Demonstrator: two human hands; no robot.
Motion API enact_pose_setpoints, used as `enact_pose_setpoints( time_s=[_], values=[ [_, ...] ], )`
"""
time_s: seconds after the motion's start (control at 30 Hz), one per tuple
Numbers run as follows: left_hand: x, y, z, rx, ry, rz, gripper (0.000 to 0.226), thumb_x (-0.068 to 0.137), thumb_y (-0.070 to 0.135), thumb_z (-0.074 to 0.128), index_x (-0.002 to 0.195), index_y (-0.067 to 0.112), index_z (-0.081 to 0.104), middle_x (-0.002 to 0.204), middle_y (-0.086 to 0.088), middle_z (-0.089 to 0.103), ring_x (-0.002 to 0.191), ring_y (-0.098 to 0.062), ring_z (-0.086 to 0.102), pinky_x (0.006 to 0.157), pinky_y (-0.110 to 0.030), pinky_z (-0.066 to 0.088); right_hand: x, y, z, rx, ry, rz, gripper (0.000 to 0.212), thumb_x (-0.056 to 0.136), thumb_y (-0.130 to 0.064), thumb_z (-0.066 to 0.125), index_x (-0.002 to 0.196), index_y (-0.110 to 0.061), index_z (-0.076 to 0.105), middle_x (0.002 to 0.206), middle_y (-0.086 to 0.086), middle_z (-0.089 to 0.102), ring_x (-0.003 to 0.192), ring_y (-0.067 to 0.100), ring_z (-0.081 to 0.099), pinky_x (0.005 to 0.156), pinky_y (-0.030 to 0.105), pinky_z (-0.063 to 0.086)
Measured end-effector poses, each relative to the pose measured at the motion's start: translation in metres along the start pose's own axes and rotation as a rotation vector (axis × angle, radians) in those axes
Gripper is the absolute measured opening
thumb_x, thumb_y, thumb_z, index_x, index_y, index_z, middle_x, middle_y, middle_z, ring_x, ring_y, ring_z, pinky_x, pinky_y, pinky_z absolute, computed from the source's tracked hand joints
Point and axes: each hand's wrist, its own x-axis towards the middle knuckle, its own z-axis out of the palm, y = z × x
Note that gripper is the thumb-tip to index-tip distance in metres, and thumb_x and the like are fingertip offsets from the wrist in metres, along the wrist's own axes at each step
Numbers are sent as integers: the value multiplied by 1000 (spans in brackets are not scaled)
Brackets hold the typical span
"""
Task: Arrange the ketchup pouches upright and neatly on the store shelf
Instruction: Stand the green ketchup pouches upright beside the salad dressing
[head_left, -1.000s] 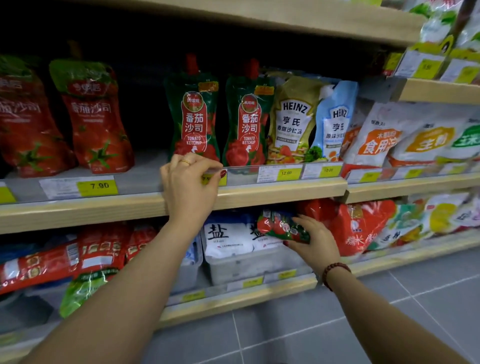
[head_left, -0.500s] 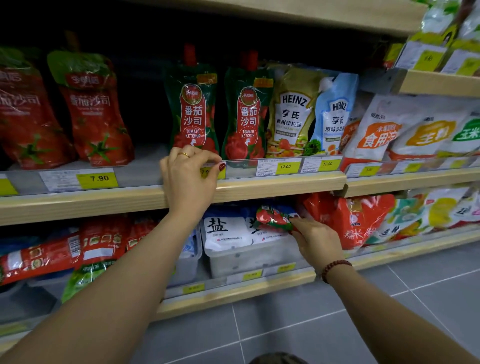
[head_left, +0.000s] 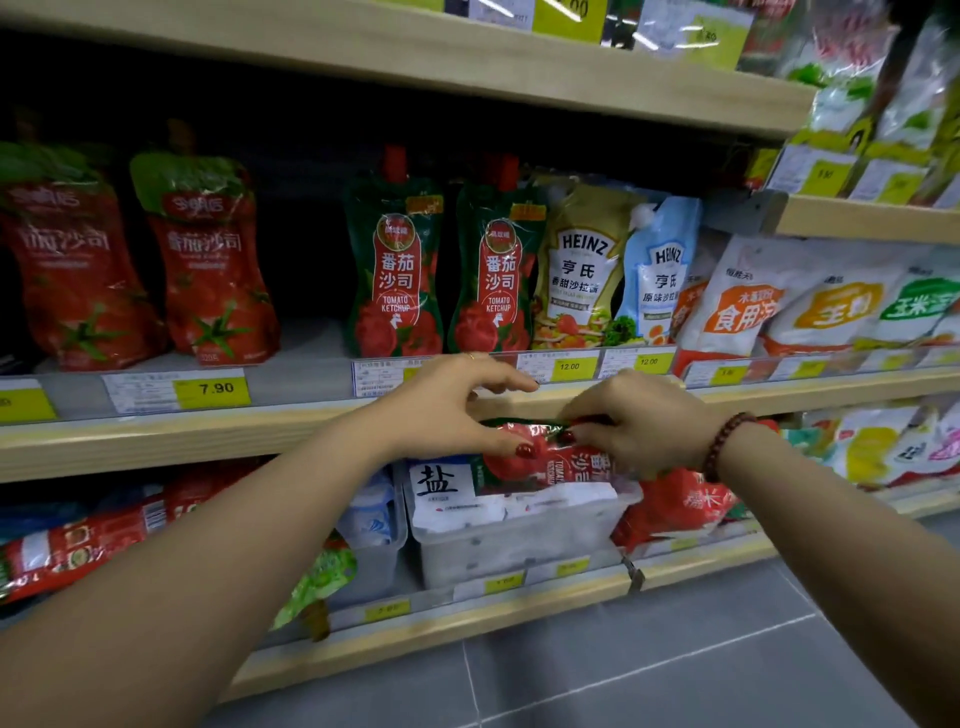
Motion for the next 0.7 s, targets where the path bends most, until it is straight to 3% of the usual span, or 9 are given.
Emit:
enact_pose_setpoints(
  time_s=[0.13, 0.27, 0.33, 0.47, 0.57, 0.63, 0.7],
  values=[
    [-1, -4, -8, -4, 3, -19, 64, 59, 40, 82, 118, 35, 58, 111, 18, 61, 99, -1, 59, 83, -19, 48, 27, -16, -41, 41, -30, -86, 16, 88, -24, 56, 95, -17, 68, 78, -4, 65, 67, 12, 54, 62, 32, 45],
    [-4, -5, -22, -134, 161, -66, 50, 57, 34, 84, 102, 38, 63, 98, 22, 65, 89, 8, 60, 71, -5, 47, 49, -31, -72, -28, -66, -84, 23, 89, -33, 54, 103, -21, 68, 92, -4, 69, 79, 10, 60, 70, 32, 51],
    [-6, -6, -33, -229, 208, -90, 41, 58, 24, 85, 91, 39, 65, 93, 20, 66, 85, 9, 62, 68, -6, 48, 56, -37, -83, -83, 6, -81, 23, 87, -38, 55, 100, -23, 68, 90, -7, 69, 80, 9, 60, 69, 31, 50],
    [-13, -12, -47, -409, 356, -148, 41, 59, 17, 85, 93, 31, 67, 94, 8, 70, 85, -5, 67, 73, -24, 56, 56, -43, -86, -169, 535, -151, 25, 78, -37, 67, 96, -19, 68, 93, -2, 69, 88, 19, 62, 78, 36, 46],
    [-18, -17, -49, -569, 476, -186, 39, 61, 10, 84, 92, 26, 67, 90, 5, 72, 80, -8, 70, 67, -22, 57, 52, -49, -64, -30, 992, -99, 41, 74, -31, 73, 107, -8, 64, 111, 9, 63, 106, 27, 55, 93, 41, 42],
    [-19, -20, -47, -627, 512, -199, 38, 61, 6, 83, 91, 24, 67, 85, 5, 73, 78, -10, 70, 64, -21, 55, 51, -59, -42, 103, 1153, 81, 58, 73, -35, 74, 118, -5, 55, 121, 13, 54, 116, 25, 46, 104, 30, 33],
    [-20, -22, -44, -678, 552, -203, 36, 62, 3, 82, 87, 25, 68, 79, 7, 74, 76, -10, 70, 62, -20, 54, 52, -72, -21, 316, 1150, 287, 74, 68, -41, 75, 127, -8, 44, 127, 10, 47, 120, 19, 40, 104, 22, 29]
  ],
)
